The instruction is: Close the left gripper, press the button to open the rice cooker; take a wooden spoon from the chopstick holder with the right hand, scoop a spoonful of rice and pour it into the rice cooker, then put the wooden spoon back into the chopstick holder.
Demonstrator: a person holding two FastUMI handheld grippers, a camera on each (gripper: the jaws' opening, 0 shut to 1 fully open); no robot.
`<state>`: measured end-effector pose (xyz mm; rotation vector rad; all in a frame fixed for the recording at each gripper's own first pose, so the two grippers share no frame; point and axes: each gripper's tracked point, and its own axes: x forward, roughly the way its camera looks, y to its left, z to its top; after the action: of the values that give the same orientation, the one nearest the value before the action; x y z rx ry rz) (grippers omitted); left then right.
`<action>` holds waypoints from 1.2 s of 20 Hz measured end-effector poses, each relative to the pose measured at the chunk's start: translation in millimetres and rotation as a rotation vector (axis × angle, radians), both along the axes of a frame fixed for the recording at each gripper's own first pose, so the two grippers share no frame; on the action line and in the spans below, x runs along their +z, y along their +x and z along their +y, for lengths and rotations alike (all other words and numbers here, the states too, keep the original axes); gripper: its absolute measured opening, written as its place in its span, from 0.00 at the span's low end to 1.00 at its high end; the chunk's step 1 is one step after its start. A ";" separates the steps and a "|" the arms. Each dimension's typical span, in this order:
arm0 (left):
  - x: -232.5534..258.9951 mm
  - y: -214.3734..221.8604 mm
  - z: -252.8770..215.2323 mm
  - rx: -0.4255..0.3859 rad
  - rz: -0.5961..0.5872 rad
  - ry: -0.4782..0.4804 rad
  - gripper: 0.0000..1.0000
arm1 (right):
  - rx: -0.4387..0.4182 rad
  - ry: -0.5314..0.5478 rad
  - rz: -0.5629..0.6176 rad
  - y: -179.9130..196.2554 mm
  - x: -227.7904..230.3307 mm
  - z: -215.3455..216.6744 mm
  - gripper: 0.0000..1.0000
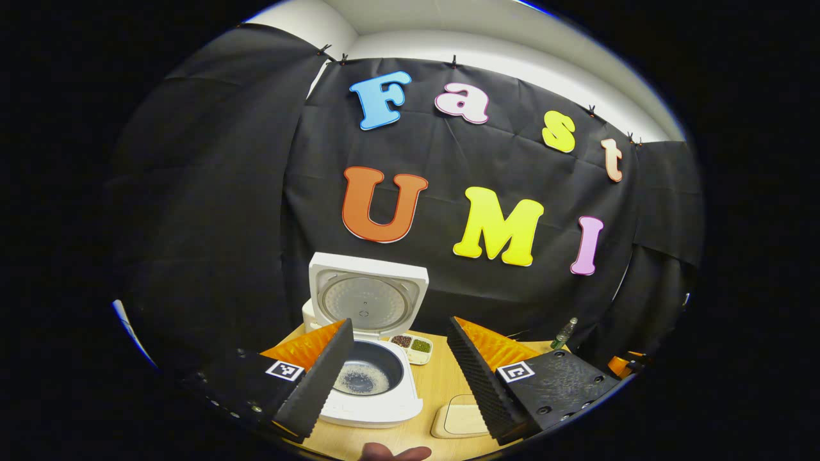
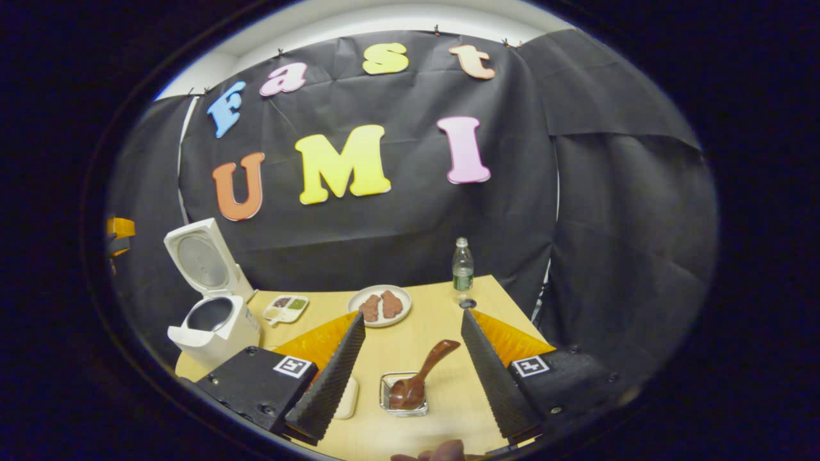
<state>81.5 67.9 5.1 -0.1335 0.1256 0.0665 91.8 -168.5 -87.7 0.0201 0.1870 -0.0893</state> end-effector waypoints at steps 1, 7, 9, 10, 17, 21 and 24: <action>6.2 2.6 1.0 -0.002 -0.007 0.005 0.94 | 0.013 -0.004 -0.018 -2.3 12.0 9.4 0.97; 43.7 51.5 28.4 0.011 -0.048 0.025 0.94 | 0.061 0.033 -0.067 1.8 45.5 56.5 0.99; 47.2 79.3 41.6 0.026 -0.038 0.013 0.94 | 0.086 0.031 -0.054 2.7 42.6 70.1 0.97; 46.8 94.2 48.5 0.036 -0.026 0.012 0.94 | 0.093 0.029 -0.048 2.8 41.9 73.9 0.99; 3.9 191.9 74.7 0.088 0.050 0.013 0.94 | 0.041 0.038 -0.003 -2.7 26.9 62.7 0.97; -12.9 227.2 86.7 0.116 0.046 0.013 0.94 | -0.035 0.039 0.027 -11.6 15.8 42.7 0.97; -17.6 242.5 95.1 0.141 0.034 0.028 0.96 | -0.083 0.052 0.051 -18.6 5.8 34.7 0.96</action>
<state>324.0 163.0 -12.5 -0.1135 0.1488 0.2114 73.2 -133.8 -81.9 0.0775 0.2390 -0.1674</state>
